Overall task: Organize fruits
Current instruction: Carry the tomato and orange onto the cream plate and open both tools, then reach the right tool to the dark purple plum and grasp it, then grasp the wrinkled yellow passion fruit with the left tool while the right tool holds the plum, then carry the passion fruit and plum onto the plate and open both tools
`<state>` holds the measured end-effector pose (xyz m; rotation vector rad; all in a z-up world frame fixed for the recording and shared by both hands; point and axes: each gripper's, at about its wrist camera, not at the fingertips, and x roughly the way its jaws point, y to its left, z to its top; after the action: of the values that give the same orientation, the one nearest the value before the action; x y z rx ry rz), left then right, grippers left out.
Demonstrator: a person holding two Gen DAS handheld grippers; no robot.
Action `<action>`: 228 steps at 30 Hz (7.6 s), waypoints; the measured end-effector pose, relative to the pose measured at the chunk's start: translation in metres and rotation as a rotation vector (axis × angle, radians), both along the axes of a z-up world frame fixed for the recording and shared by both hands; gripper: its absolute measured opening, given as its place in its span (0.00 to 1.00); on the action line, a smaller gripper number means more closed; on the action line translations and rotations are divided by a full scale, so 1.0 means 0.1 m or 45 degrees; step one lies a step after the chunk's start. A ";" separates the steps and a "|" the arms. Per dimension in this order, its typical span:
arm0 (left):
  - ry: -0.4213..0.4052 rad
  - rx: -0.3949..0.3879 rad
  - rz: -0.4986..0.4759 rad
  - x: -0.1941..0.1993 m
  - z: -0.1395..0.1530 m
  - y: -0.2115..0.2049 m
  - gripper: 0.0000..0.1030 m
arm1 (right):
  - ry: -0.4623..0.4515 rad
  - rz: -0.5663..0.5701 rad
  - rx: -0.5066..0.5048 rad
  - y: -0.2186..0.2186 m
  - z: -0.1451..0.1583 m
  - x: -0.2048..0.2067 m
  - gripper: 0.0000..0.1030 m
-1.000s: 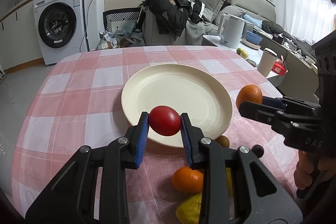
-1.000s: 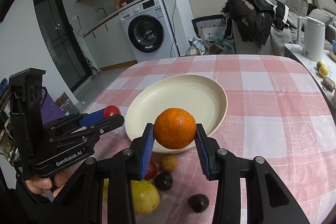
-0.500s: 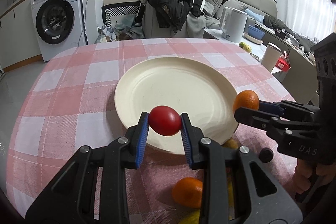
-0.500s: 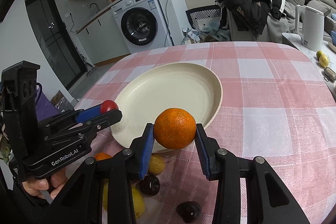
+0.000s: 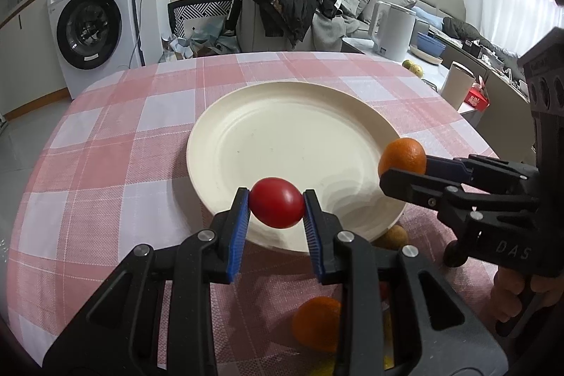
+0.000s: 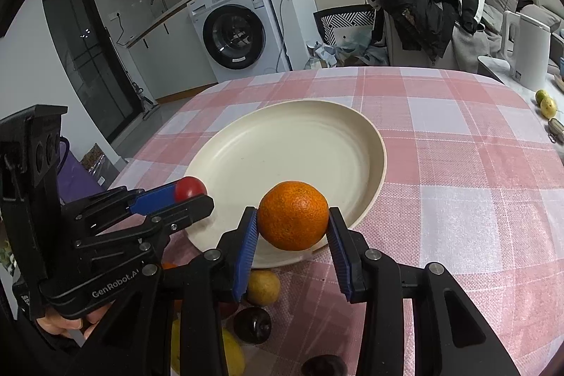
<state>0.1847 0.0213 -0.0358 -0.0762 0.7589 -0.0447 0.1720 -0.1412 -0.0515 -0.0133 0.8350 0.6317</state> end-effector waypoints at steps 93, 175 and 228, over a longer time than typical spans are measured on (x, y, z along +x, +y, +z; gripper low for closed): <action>-0.016 0.084 -0.001 -1.19 0.17 -0.22 0.99 | -0.001 0.061 -0.384 -0.33 -0.21 -0.76 0.37; -0.004 -0.064 -0.056 -1.05 0.22 -0.07 0.49 | -0.162 0.067 -0.127 -0.40 0.21 -0.86 0.24; 0.019 0.030 -0.013 0.08 0.02 0.02 0.49 | -0.031 0.016 -0.133 0.14 -0.08 0.04 0.25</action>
<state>0.1923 0.0230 -0.0335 -0.0503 0.7748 -0.0448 0.1757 -0.1274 -0.0593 -0.1209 0.8443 0.5982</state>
